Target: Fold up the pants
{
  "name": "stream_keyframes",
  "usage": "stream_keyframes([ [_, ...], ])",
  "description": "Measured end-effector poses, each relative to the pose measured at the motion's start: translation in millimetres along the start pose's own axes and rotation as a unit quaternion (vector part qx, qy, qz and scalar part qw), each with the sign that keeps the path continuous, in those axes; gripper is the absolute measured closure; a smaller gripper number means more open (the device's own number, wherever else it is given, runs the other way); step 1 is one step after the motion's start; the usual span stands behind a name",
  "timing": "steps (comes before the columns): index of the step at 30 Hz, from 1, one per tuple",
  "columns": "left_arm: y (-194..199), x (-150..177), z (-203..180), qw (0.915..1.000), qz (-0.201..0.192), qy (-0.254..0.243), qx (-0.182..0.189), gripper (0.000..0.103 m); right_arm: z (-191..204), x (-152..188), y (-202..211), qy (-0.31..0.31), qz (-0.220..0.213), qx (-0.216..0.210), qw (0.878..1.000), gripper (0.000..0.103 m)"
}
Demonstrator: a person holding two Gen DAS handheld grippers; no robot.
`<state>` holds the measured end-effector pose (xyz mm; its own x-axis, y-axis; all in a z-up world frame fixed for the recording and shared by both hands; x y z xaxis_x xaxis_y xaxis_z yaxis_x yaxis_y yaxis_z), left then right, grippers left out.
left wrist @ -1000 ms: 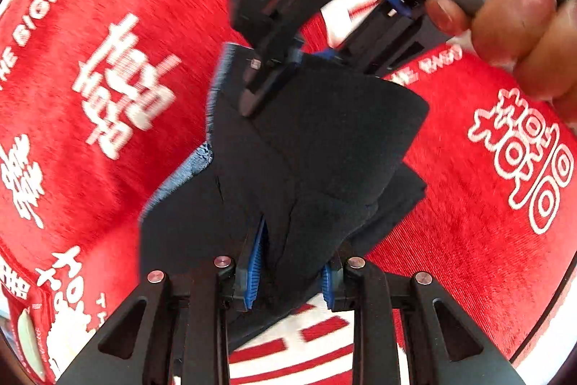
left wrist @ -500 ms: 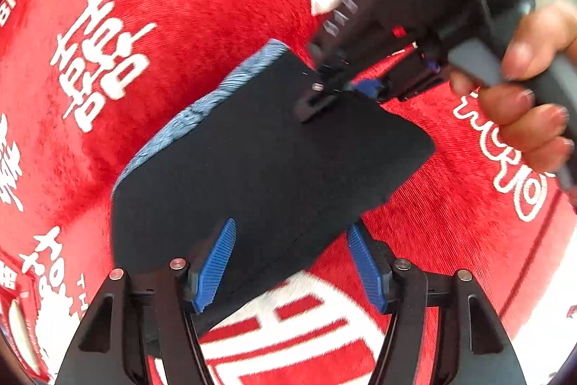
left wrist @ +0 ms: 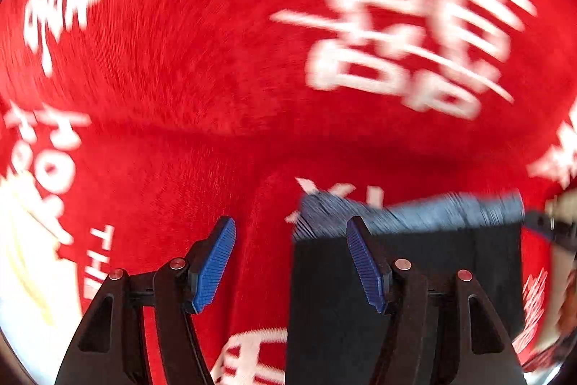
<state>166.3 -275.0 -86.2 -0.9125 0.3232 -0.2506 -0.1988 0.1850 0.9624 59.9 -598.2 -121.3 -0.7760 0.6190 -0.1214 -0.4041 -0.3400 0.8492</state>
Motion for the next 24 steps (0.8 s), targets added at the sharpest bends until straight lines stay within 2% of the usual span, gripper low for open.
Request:
stream_keyframes([
  [2, -18, -10, 10, 0.9995, 0.018, 0.022, 0.015, 0.038, -4, -9, -10, -0.006, 0.012, -0.001, 1.000, 0.059],
  [4, -34, -12, 17, 0.9972, 0.043, 0.041, 0.046, 0.038, -6, -14, -20, -0.024, 0.029, -0.018, 0.999, 0.089],
  [8, -49, 6, 10, 0.9966, 0.055, 0.045, 0.042, 0.037, -5, -8, -24, -0.014, 0.040, 0.027, 0.999, 0.092],
  [10, -57, 14, 3, 0.9978, 0.053, 0.032, 0.024, 0.037, -9, -3, -31, -0.009, 0.048, 0.040, 0.998, 0.092],
  [14, -58, 20, -18, 0.9985, 0.031, -0.026, -0.037, 0.037, -11, -2, -38, -0.016, 0.037, 0.046, 0.998, 0.089],
  [15, -52, 19, -21, 0.9983, 0.025, -0.029, -0.044, 0.037, -7, -2, -39, -0.016, 0.033, 0.053, 0.998, 0.085],
  [16, -44, 18, -21, 0.9985, 0.018, -0.028, -0.044, 0.037, -2, 0, -36, -0.012, 0.029, 0.058, 0.998, 0.082],
  [18, -24, 21, -20, 0.9992, 0.003, -0.027, -0.029, 0.037, 5, 6, -25, 0.000, 0.023, 0.068, 0.997, 0.063],
  [19, -13, 25, -18, 0.9994, -0.004, -0.028, -0.022, 0.037, 7, 10, -18, 0.005, 0.022, 0.070, 0.997, 0.058],
  [20, -3, 29, -16, 0.9994, -0.010, -0.030, -0.017, 0.037, 10, 17, -9, 0.010, 0.017, 0.070, 0.997, 0.055],
  [24, 19, 59, -17, 0.9991, -0.004, -0.041, -0.006, 0.037, 10, 57, 18, -0.004, 0.012, 0.078, 0.997, 0.055],
])
Point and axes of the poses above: each gripper's, at about its wrist camera, not at the fingertips, and y roughly against the way its jaws point, z to its left, x to its underside, the point moved 1 cm from there along -y, roughly the way its jaws point, and after that the axes turned 2 degrees about z, right-handed, at the moved point
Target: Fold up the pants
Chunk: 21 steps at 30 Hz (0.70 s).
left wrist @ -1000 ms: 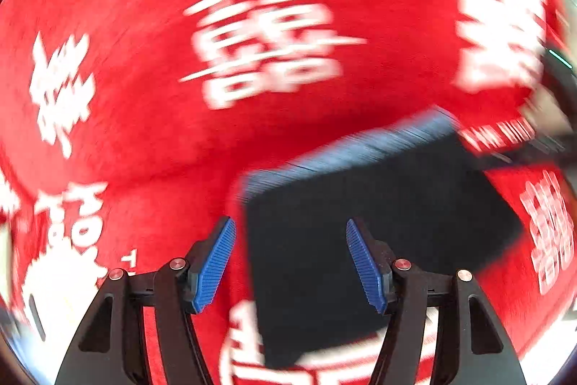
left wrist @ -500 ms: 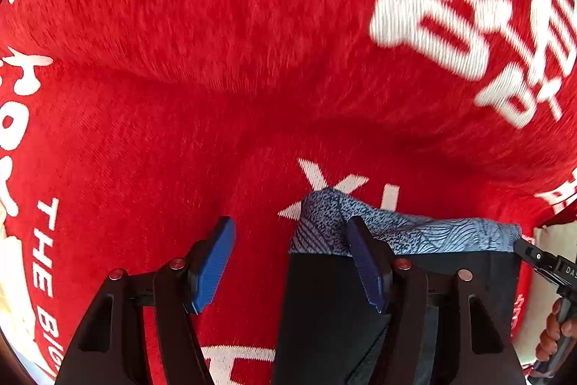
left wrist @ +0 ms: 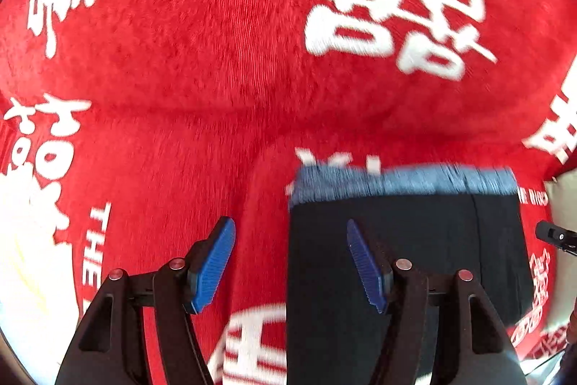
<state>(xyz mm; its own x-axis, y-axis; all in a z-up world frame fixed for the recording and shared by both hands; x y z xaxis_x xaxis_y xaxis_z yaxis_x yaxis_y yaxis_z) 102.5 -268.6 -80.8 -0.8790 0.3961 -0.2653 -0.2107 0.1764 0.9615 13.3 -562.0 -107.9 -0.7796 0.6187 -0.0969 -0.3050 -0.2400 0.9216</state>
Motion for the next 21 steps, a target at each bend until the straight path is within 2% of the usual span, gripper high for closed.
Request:
stream_keyframes([
  [2, 6, 17, -1, 1.0000, 0.008, -0.003, 0.002, 0.037, -14, 24, 6, -0.027, 0.008, 0.007, 1.000, 0.055],
  [3, 6, 28, -5, 0.9999, 0.015, -0.005, 0.007, 0.037, -20, 35, 9, -0.044, 0.013, -0.002, 0.999, 0.055],
  [5, 5, 41, -10, 0.9996, 0.025, -0.011, 0.010, 0.037, -33, 58, 12, -0.091, 0.030, -0.051, 0.994, 0.055],
  [7, -2, 51, -16, 0.9991, 0.036, -0.017, 0.012, 0.037, -39, 77, 4, -0.131, 0.056, -0.107, 0.984, 0.056],
  [8, -4, 54, -19, 0.9990, 0.039, -0.019, 0.013, 0.037, -40, 84, -2, -0.145, 0.060, -0.112, 0.981, 0.066],
  [9, -4, 58, -23, 0.9990, 0.039, -0.019, 0.014, 0.037, -41, 84, -5, -0.147, 0.061, -0.105, 0.982, 0.085],
  [11, -3, 61, -29, 0.9991, 0.035, -0.020, 0.010, 0.037, -41, 78, -9, -0.134, 0.049, -0.075, 0.987, 0.099],
  [12, -3, 63, -32, 0.9992, 0.033, -0.022, 0.003, 0.034, -43, 74, -10, -0.129, 0.044, -0.054, 0.989, 0.099],
  [14, -5, 64, -35, 0.9991, 0.035, -0.021, 0.005, 0.028, -43, 66, -9, -0.115, 0.037, 0.021, 0.992, 0.096],
  [15, -5, 65, -37, 0.9992, 0.036, -0.019, 0.002, 0.028, -41, 63, -3, -0.113, 0.025, 0.027, 0.993, 0.094],
  [17, -6, 66, -39, 0.9992, 0.032, -0.021, -0.005, 0.028, -22, 63, 11, -0.081, 0.004, 0.008, 0.997, 0.094],
  [21, -4, 73, -44, 0.9994, 0.027, -0.021, -0.011, 0.027, 35, 68, 12, 0.036, -0.003, 0.029, 0.999, 0.071],
])
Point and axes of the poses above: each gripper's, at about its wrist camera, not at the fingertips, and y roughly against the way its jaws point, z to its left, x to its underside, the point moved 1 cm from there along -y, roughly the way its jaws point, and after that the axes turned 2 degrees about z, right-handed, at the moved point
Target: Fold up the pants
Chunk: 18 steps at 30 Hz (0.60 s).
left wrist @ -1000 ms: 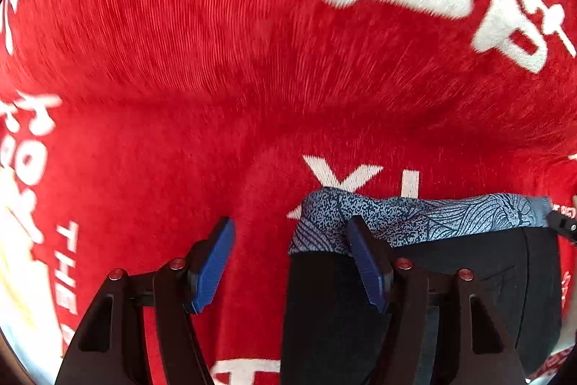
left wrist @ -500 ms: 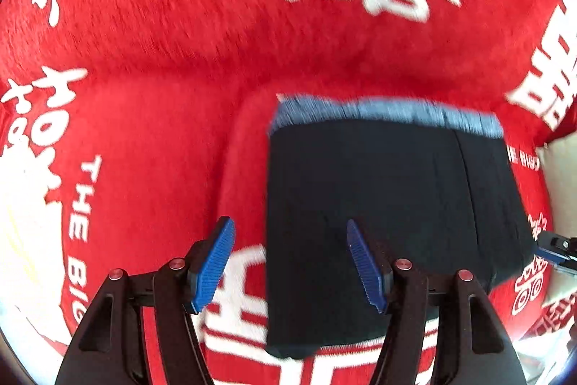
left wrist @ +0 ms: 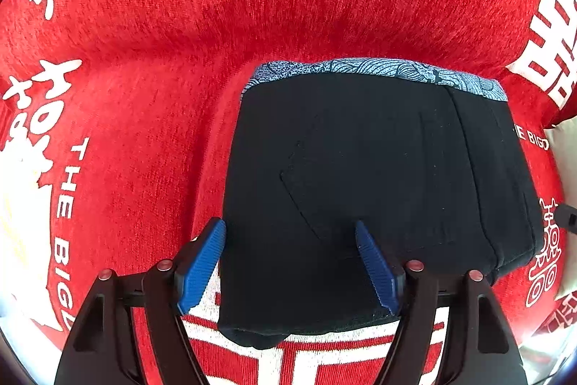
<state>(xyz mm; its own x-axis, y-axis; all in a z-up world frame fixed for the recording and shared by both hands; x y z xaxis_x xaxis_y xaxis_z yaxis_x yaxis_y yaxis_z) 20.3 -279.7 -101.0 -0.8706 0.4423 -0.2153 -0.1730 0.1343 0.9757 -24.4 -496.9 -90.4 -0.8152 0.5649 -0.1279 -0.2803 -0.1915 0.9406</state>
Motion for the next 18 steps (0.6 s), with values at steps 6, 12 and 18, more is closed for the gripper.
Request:
stream_keyframes([
  [6, -4, 3, 5, 0.9996, 0.010, 0.021, 0.013, 0.022, 20, 3, -45, 0.045, 0.043, 0.058, 0.996, 0.068],
  [12, -4, 4, 3, 0.9995, 0.009, 0.027, 0.010, 0.022, 30, 7, -60, 0.083, 0.033, 0.105, 0.990, 0.049],
  [18, -4, 3, 3, 0.9995, 0.007, 0.029, 0.011, 0.021, 20, 6, -60, 0.039, 0.034, 0.085, 0.995, 0.042],
])
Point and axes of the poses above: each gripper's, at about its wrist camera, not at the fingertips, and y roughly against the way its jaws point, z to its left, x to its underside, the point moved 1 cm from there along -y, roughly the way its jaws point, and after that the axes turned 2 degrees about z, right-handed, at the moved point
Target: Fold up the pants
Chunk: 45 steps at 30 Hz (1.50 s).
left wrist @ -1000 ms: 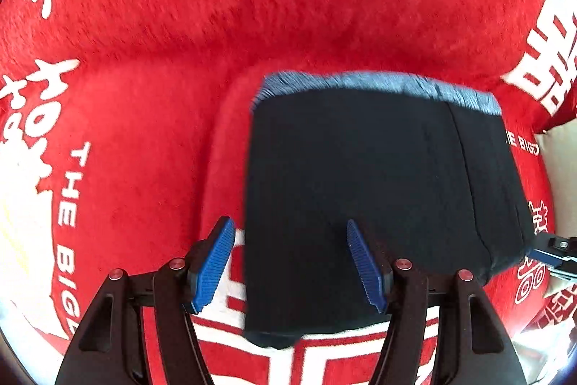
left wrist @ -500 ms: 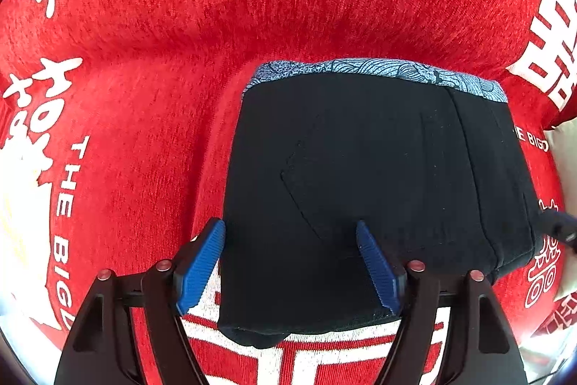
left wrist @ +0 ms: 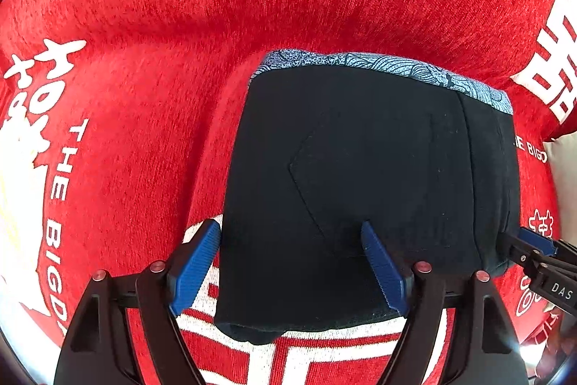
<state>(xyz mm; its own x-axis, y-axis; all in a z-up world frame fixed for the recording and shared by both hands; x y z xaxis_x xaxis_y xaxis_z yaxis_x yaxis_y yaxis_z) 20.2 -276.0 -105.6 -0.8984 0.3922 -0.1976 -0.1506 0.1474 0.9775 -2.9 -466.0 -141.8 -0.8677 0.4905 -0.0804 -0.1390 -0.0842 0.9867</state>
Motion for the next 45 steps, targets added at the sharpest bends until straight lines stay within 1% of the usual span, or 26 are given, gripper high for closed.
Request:
stream_keyframes([
  [1, -1, 1, 0, 1.0000, -0.001, -0.001, -0.001, 0.021, -2, 1, 1, 0.001, -0.002, 0.000, 1.000, 0.042],
  [2, -2, 1, 0, 1.0000, 0.000, -0.001, -0.002, 0.015, -1, 2, 2, 0.004, -0.005, 0.001, 1.000, 0.042],
  [3, -2, 2, 1, 1.0000, 0.002, -0.001, -0.002, 0.012, -1, 5, 4, 0.006, -0.007, 0.001, 1.000, 0.041],
  [5, -2, 4, 1, 1.0000, 0.005, -0.001, 0.002, 0.012, -1, 7, 7, 0.004, -0.009, -0.001, 1.000, 0.040],
  [7, -2, 4, 1, 1.0000, 0.007, -0.004, 0.005, 0.012, -2, 13, 9, 0.000, -0.008, -0.003, 1.000, 0.040],
  [10, -3, 4, 1, 0.9999, 0.009, -0.009, 0.006, 0.012, -3, 13, 16, -0.002, -0.005, -0.012, 1.000, 0.039],
  [11, -3, 3, 1, 0.9999, 0.010, -0.011, 0.007, 0.012, -21, 20, 24, -0.005, -0.003, -0.022, 1.000, 0.037],
  [12, -3, 1, 0, 0.9998, 0.013, -0.013, 0.010, 0.012, -23, 21, 27, -0.009, -0.001, -0.030, 1.000, 0.035],
  [14, -2, -3, 1, 0.9994, 0.020, -0.017, 0.021, 0.012, -28, 19, 36, -0.019, -0.002, -0.057, 0.998, 0.033],
  [16, 8, -8, 3, 0.9987, 0.019, -0.021, 0.041, 0.012, -38, 20, 40, -0.028, -0.008, -0.085, 0.996, 0.030],
  [19, 17, -20, 14, 0.9968, 0.010, -0.034, 0.072, 0.012, -61, 13, 42, -0.041, -0.018, -0.132, 0.990, 0.029],
  [20, 18, -24, 17, 0.9956, 0.012, -0.037, 0.085, 0.012, -71, 7, 41, -0.046, -0.021, -0.150, 0.987, 0.029],
  [21, 17, -31, 22, 0.9933, 0.019, -0.041, 0.107, 0.012, -80, 2, 38, -0.050, -0.023, -0.167, 0.985, 0.029],
  [24, 3, -45, 35, 0.9851, 0.050, -0.044, 0.159, 0.012, -106, -14, 23, -0.069, -0.016, -0.211, 0.975, 0.029],
  [27, -18, -55, 46, 0.9789, 0.078, -0.040, 0.185, 0.012, -127, -24, 4, -0.080, 0.007, -0.272, 0.959, 0.029],
  [30, -37, -59, 55, 0.9695, 0.103, -0.027, 0.221, 0.012, -138, -30, -19, -0.090, 0.036, -0.316, 0.944, 0.029],
  [33, -53, -62, 54, 0.9620, 0.120, -0.032, 0.243, 0.012, -144, -34, -32, -0.085, 0.050, -0.367, 0.925, 0.029],
  [35, -58, -63, 51, 0.9587, 0.128, -0.038, 0.251, 0.012, -148, -37, -38, -0.083, 0.058, -0.395, 0.913, 0.029],
  [36, -60, -64, 47, 0.9564, 0.131, -0.043, 0.257, 0.012, -148, -37, -40, -0.082, 0.061, -0.401, 0.910, 0.029],
  [38, -63, -67, 40, 0.9547, 0.135, -0.048, 0.261, 0.012, -146, -40, -44, -0.074, 0.063, -0.410, 0.907, 0.028],
  [40, -65, -65, 33, 0.9546, 0.138, -0.048, 0.260, 0.012, -138, -45, -47, -0.062, 0.067, -0.408, 0.908, 0.029],
  [41, -65, -65, 30, 0.9564, 0.136, -0.048, 0.254, 0.012, -134, -48, -49, -0.060, 0.072, -0.403, 0.910, 0.035],
  [42, -63, -64, 28, 0.9591, 0.128, -0.049, 0.247, 0.015, -127, -52, -53, -0.063, 0.079, -0.394, 0.913, 0.042],
  [43, -60, -63, 26, 0.9609, 0.118, -0.047, 0.246, 0.018, -125, -53, -52, -0.070, 0.083, -0.389, 0.915, 0.046],
  [44, -57, -62, 25, 0.9615, 0.110, -0.044, 0.248, 0.026, -127, -51, -50, -0.077, 0.083, -0.393, 0.912, 0.055],
  [45, -52, -61, 26, 0.9614, 0.103, -0.041, 0.252, 0.036, -128, -49, -47, -0.084, 0.079, -0.399, 0.910, 0.061],
])
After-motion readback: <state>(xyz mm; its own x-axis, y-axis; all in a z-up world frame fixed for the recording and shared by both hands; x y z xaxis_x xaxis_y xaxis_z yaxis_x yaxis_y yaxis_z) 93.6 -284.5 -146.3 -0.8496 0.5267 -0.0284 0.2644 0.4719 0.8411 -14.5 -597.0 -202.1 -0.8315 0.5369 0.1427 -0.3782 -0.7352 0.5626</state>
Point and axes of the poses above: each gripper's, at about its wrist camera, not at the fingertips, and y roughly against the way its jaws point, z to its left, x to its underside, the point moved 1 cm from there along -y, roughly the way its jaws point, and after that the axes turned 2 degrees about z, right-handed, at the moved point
